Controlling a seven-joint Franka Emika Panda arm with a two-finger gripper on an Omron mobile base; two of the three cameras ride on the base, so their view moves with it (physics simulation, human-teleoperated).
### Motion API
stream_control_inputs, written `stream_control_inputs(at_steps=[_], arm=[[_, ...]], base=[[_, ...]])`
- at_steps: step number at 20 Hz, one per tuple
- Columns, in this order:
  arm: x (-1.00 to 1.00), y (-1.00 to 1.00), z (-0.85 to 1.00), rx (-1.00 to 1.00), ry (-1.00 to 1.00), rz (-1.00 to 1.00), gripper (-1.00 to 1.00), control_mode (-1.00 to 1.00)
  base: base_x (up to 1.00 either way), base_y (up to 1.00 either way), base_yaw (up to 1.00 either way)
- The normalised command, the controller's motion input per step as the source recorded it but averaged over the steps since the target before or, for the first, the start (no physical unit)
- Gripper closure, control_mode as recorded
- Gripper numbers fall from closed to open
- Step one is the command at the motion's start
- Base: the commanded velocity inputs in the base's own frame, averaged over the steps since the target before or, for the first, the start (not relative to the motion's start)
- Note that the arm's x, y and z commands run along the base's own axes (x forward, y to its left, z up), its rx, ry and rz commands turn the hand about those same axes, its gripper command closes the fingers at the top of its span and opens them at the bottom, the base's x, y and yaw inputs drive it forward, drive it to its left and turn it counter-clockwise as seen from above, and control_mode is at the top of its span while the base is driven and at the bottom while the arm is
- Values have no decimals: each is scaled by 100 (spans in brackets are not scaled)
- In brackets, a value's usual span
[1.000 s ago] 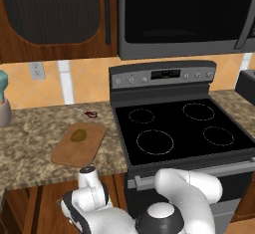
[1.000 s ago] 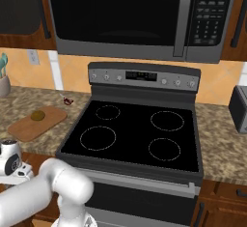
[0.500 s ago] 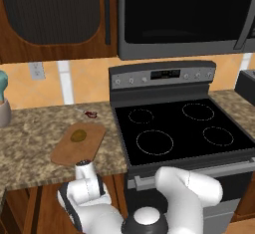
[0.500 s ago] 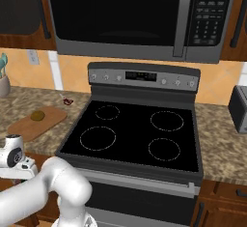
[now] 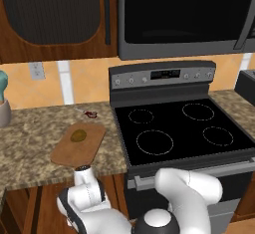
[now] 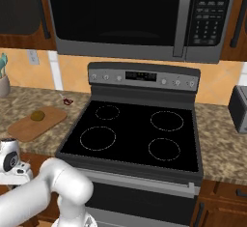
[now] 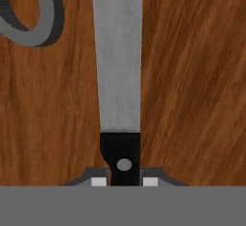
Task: Place the appropriate cutting tool for cutting the avocado skin on the cutting board.
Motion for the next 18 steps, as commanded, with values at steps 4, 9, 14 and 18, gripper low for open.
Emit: stream_control_inputs(at_steps=[4,9,14,18], arm=[[-43,0,24,0,-9,28,100,-100],[-3,1,91,6,2,39,100,-100],[-6,4,77,6,18,44,100,-100],[-26,2,71,3,18,47,100,-100]], base=[[0,0,0],[0,0,0],[0,0,0],[0,0,0]])
